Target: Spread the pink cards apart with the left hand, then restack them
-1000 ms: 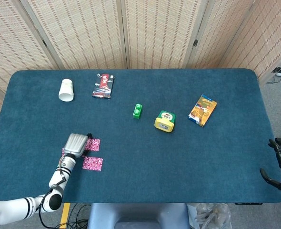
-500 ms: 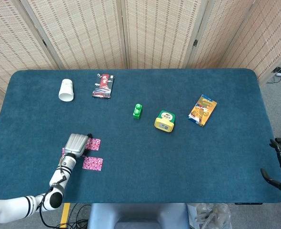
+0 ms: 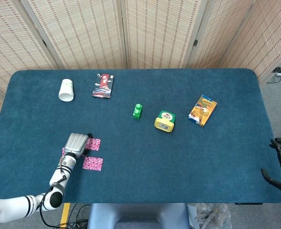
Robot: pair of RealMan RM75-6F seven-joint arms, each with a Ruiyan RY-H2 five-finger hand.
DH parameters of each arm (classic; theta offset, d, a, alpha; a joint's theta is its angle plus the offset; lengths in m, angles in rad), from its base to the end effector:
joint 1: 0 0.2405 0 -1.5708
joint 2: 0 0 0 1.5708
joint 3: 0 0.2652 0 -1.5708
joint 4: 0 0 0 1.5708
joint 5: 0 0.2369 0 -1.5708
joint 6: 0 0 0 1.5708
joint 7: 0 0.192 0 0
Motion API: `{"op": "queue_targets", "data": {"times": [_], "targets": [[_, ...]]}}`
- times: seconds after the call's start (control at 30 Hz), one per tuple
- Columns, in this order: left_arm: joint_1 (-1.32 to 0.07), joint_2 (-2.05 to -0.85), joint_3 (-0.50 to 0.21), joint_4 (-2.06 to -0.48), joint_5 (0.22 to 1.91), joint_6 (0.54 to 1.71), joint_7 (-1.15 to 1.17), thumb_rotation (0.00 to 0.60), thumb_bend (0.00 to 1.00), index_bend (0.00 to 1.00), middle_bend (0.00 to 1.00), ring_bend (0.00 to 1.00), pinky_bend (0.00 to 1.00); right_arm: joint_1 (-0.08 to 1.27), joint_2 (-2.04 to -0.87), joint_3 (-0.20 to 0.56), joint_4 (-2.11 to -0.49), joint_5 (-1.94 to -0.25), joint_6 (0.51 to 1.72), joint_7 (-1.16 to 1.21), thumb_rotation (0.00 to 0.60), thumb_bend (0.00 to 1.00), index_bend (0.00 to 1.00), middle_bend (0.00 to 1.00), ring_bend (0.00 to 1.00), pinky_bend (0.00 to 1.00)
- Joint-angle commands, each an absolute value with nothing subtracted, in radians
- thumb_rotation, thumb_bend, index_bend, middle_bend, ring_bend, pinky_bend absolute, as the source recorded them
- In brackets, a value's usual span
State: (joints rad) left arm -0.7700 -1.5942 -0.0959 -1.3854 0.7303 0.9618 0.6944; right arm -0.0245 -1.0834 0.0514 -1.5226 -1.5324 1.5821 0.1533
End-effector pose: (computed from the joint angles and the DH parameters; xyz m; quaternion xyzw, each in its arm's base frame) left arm -0.2197 0.4013 -0.0775 -0.7496 -0.3794 -0.1954 0.5060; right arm -0.3606 -0.1948 0.1756 0.5581 -0.3889 0.4022 0.6128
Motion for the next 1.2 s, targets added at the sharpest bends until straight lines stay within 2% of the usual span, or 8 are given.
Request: {"op": "queue_targets", "data": {"times": [0.03,0.5,0.97,1.2], "targets": [[-0.771,-1.596,-0.096,-1.382,0.728,0.962,0.695,0.600,0.32,0.25,0.94,0.89,1.00,-0.025,-1.084,0.051,-1.523,-1.533,1.583,0.153,0.600,0.33,0.05,0.24,0.11,0.12],[-0.764,-1.593,-0.094,-1.385,0.758,0.979,0.673,0.600,0.32,0.36,0.94,0.89,1.00,-0.028,-1.083,0.052,-1.525,-1.538,1.591,0.153,0.600,0.33,0.05,0.24,0.11,0.12],[-0.764,-1.554,-0.102,-1.443,0.750,0.990,0.679,0.600,0.32,0.37,0.94,0.89,1.00,-0.021,-1.082,0.055,-1.524,-1.537,1.581,0.154,0.600,0.33,0.05,0.24,0.11,0.12],[-0.746,-1.493,-0.102,-1.538,0.759,1.011,0.654,0.600,0.32,0.37,0.94,0.89,1.00,-0.014,-1.076,0.062,-1.529,-1.539,1.581,0.152,0.600,0.33,0.05,0.24,0.11,0.12]]}}
